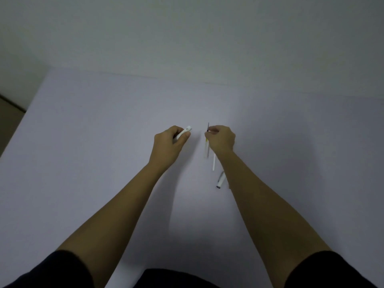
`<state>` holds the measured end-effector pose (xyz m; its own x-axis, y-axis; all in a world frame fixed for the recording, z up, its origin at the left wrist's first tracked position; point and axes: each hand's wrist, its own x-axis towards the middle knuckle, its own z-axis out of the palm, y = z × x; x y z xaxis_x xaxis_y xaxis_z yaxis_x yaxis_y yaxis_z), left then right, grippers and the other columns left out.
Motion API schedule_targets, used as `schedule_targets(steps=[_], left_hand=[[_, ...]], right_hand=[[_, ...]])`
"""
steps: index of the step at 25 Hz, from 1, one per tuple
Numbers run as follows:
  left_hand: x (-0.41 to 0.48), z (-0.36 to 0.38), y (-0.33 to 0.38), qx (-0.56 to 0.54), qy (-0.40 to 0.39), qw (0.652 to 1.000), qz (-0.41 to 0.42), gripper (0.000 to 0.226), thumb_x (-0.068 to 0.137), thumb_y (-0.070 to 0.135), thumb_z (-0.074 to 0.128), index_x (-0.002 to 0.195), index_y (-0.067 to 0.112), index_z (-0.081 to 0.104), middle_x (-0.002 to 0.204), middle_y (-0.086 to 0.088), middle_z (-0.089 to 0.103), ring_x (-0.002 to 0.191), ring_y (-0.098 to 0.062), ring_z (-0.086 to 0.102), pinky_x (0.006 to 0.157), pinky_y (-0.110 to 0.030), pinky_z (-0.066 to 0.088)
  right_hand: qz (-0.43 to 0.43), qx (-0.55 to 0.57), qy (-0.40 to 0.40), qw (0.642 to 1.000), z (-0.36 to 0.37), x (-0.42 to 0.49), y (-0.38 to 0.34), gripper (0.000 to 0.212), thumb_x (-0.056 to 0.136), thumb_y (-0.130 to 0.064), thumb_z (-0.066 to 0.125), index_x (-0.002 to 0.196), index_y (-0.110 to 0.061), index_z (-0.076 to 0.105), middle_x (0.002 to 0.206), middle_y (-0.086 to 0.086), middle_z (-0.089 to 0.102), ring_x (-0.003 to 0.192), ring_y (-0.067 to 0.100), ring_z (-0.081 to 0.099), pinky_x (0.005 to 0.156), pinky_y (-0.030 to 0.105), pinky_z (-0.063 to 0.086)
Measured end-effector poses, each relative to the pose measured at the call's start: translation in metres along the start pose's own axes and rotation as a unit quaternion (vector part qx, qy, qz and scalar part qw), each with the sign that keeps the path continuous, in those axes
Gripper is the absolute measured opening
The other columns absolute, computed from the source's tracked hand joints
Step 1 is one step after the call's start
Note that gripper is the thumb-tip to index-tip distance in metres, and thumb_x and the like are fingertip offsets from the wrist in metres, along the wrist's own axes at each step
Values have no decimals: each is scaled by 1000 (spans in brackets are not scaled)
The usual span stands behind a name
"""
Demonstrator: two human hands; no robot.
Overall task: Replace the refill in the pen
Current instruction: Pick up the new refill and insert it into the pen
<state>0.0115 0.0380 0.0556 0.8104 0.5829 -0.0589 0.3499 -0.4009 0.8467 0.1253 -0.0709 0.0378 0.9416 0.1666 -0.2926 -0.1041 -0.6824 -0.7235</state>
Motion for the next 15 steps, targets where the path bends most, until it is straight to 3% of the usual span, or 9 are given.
schedule_targets(steps=[4,7,15], left_hand=[[-19,-7,9,-11,-20,999,28,16,88,33,58,84,19,64,67,3,61,53,2,49,49,-6,37],[-38,-10,20,-32,-36,998,46,9,87,27,57,86,21,65,66,4,59,51,4,48,47,-5,37],[-71,-16,58,-60,-32,993,95,9,87,30,57,81,28,64,67,0,61,53,0,47,51,-12,39]], right_hand=[[17,248,44,968,-44,-18,-23,19,76,-15,70,95,-14,71,81,1,69,78,13,64,83,31,55],[18,380,30,924,-75,-42,-31,16,76,-15,71,91,-15,68,87,5,70,82,13,66,74,24,53],[-27,430,35,902,-111,-92,-45,13,79,-14,70,91,-16,65,99,11,71,93,19,68,78,24,52]])
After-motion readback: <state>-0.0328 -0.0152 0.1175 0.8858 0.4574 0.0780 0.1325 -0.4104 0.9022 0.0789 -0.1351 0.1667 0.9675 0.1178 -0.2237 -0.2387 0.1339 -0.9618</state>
